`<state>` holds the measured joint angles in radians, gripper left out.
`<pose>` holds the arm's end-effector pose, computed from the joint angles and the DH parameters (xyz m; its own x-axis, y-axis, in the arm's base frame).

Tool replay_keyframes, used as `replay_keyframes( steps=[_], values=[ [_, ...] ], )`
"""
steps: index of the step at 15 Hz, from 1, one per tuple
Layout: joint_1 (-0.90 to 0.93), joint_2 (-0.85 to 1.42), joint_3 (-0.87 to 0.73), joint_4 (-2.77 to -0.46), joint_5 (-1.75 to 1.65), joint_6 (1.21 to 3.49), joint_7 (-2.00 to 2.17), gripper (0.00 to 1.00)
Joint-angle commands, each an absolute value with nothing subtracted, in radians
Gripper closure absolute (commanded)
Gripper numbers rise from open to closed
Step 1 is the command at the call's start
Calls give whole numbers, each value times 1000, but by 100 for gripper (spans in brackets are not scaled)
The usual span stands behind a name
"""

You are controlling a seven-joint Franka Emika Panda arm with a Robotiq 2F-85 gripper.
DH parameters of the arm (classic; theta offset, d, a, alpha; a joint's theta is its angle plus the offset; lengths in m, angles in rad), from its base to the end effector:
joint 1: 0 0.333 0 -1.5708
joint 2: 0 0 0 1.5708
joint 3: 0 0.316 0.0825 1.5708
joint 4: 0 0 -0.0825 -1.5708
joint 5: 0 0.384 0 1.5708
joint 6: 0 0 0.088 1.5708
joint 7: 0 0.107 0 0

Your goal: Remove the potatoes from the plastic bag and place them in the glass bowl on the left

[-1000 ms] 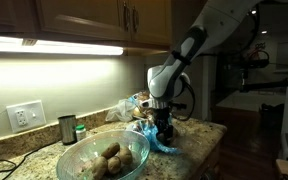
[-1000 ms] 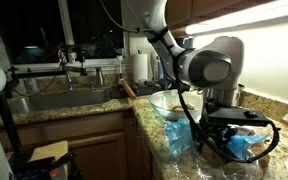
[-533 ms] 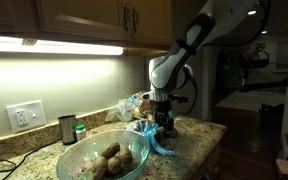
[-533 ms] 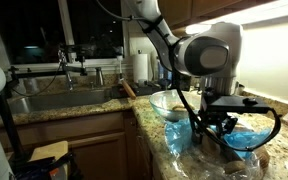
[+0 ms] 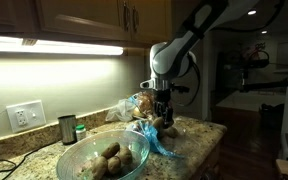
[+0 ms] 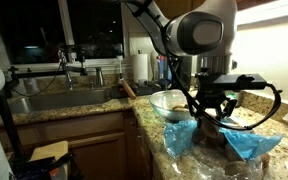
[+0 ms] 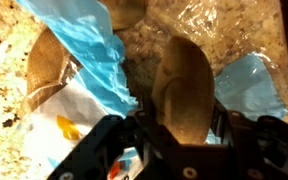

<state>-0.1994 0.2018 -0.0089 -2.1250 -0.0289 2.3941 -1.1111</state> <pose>0.5627 -0.1191 0.3218 0.6027 0.7979 0.0093 0.7956 -0.6017 0.0702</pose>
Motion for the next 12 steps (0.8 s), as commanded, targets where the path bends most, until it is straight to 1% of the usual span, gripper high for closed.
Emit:
replay_keyframes(
  steps=[1,12],
  values=[
    [-168,111,-25,-2159,-28,2361,-1041,71],
    [-60,101,15,-2088,-24,2334,-784,71]
  ],
)
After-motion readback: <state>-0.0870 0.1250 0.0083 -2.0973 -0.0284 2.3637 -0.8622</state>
